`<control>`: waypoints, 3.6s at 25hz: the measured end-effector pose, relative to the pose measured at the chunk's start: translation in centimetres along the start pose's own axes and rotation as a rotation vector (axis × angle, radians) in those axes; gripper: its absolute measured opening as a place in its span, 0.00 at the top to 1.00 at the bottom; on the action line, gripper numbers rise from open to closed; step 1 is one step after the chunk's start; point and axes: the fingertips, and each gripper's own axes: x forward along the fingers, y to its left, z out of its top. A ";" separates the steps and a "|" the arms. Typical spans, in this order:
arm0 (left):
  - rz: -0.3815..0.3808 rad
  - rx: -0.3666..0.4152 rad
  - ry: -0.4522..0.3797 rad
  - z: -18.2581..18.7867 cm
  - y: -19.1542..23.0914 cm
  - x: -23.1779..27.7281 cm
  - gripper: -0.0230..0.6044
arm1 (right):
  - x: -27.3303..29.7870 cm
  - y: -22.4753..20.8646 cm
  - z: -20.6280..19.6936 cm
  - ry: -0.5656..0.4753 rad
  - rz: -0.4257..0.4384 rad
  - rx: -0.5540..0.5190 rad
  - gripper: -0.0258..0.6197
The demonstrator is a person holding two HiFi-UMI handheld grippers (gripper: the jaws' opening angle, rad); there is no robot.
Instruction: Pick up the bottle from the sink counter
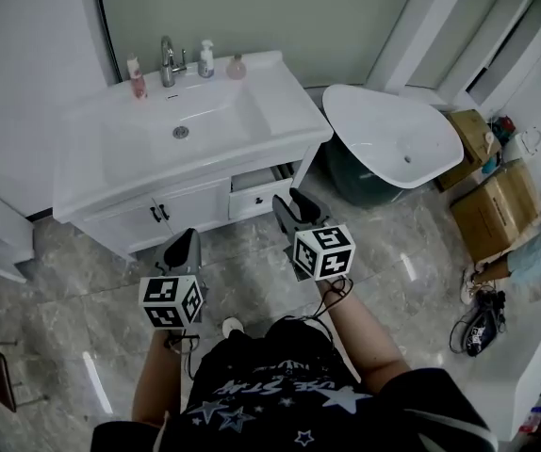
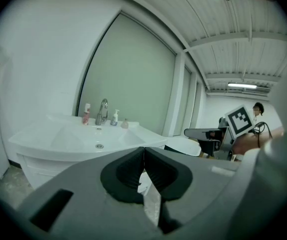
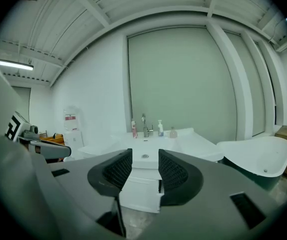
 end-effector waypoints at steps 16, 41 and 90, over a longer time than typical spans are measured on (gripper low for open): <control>0.057 -0.024 0.041 1.4 8.1 7.8 0.93 | 12.5 -4.4 1.5 0.026 0.018 0.024 0.69; 0.255 -0.059 0.067 10.8 19.8 32.6 0.93 | 43.5 -19.7 9.2 0.091 0.155 -0.040 0.68; 0.298 -0.136 0.087 9.5 24.9 34.9 0.93 | 56.5 -21.6 10.5 0.130 0.094 -0.145 0.74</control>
